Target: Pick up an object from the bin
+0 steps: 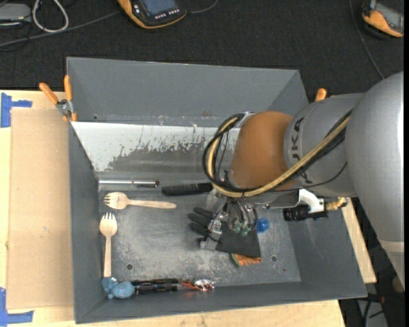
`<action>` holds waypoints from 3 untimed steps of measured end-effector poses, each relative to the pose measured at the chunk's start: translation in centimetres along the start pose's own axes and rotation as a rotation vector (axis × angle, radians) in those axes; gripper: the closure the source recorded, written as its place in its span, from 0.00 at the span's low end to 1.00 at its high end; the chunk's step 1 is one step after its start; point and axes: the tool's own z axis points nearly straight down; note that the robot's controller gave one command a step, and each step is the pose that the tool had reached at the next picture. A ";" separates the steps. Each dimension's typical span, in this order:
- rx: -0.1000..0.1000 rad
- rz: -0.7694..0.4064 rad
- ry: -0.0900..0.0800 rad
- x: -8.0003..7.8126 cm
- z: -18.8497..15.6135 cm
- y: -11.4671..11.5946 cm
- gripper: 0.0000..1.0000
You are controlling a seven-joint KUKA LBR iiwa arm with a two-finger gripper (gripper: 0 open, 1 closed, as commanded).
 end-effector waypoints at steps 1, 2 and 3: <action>0.000 -0.144 0.000 1.4 1.5 -0.9 0.00; 0.002 0.020 0.003 0.7 1.5 -0.9 0.00; 0.002 -0.130 0.003 1.4 1.6 -0.9 0.00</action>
Offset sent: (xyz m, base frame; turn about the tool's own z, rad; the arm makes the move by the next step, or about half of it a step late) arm -0.0061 -0.0068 -0.0153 0.0427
